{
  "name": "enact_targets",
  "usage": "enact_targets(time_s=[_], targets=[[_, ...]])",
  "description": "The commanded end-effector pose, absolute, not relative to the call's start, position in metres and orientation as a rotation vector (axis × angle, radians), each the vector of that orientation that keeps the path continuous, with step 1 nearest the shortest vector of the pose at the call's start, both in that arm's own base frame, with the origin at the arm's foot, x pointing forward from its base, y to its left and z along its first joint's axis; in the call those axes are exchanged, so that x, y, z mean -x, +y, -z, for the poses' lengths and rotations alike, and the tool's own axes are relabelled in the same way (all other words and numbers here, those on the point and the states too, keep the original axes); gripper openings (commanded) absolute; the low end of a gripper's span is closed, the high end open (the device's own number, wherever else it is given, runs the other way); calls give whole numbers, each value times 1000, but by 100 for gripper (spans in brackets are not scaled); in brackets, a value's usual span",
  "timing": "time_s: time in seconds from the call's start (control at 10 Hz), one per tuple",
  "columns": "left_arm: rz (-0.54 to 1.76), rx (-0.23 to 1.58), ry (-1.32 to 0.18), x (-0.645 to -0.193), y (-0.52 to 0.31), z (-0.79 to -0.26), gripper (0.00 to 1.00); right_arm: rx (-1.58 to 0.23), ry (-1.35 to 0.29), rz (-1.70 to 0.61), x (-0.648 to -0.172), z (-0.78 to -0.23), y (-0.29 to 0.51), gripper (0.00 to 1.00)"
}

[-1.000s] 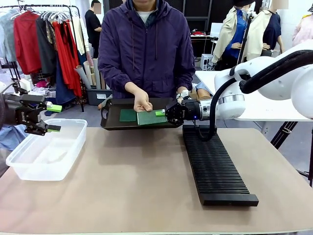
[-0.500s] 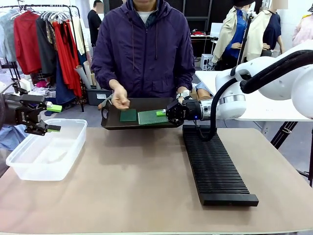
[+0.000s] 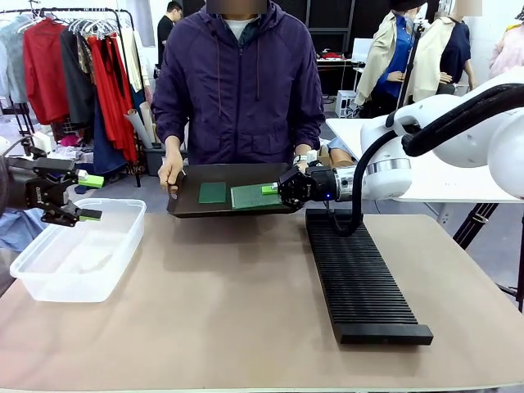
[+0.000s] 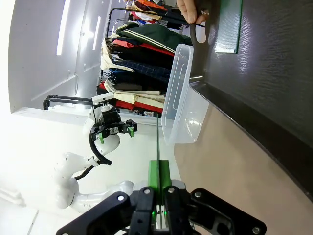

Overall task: Sort PCBs into racks and boxes based on the side picked up.
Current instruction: If the short side of the Blank PCB is picked up, insert it into the PCB Rack ; if the long side is picked up, place it in the Organizing box.

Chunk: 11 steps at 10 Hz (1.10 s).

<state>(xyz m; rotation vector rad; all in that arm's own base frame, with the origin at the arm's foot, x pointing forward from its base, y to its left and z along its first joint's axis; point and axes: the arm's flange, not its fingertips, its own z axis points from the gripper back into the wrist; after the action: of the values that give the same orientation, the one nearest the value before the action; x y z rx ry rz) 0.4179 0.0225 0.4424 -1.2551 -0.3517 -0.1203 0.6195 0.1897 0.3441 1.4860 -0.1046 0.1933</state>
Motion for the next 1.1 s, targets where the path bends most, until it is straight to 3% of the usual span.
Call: enact_targets(time_s=[0.0, 1.0], targets=[[125, 1256, -350, -417, 23, -444, 100, -1497, -113, -184, -621, -346, 192, 0], [125, 1256, -350, -417, 23, -444, 100, -1497, -113, -184, -621, -346, 192, 0]])
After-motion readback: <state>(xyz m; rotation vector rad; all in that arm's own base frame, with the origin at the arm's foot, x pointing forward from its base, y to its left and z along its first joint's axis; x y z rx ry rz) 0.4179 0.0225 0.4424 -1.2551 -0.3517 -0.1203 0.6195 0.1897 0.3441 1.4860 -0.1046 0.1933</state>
